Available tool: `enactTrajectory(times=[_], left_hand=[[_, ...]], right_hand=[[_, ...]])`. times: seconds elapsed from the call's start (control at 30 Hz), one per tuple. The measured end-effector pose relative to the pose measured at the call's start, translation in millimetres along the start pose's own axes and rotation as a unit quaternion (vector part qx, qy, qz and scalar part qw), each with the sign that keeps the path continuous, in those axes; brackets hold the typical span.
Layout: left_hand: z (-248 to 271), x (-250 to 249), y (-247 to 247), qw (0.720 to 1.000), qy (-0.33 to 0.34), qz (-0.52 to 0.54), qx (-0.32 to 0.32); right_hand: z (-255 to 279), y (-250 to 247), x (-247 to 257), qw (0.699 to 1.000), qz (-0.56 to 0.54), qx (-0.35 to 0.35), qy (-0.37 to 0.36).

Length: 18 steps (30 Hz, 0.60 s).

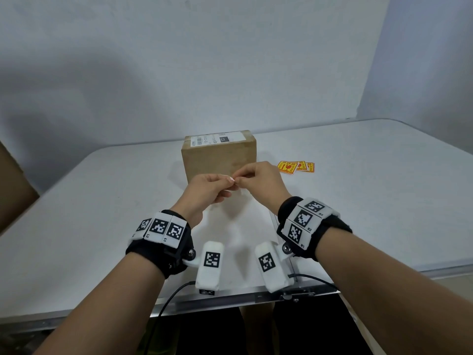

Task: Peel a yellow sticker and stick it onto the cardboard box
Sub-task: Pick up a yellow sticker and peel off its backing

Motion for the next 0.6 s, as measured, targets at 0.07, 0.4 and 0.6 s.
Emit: enactTrajectory(times=[0.07,0.4,0.6], left_hand=[[0.0,-1.8,-0.3,1.0,0.006,-0.009,-0.005],[-3.2,-5.6,1.3,0.998,0.02,-0.064,0.015],[-3.6,-4.8,4.4,0.997,0.015,-0.07,0.032]], right_hand=[[-0.9,0.3,-1.5,1.0,-0.019,0.009,0.013],[-6.5,2.5,-6.6,0.997,-0.061,0.019,0.049],[-9.4,2.9,-11.2,0.996,-0.059,0.016,0.064]])
Point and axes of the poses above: each hand's wrist, its own z-axis away from the middle knuckle, its own y-axis out of the palm, x = y × z, the point moved 4 cm from there along -z, towards the middle knuckle, and after that the axes turned 12 degrees about y, right-handed, at the moved point
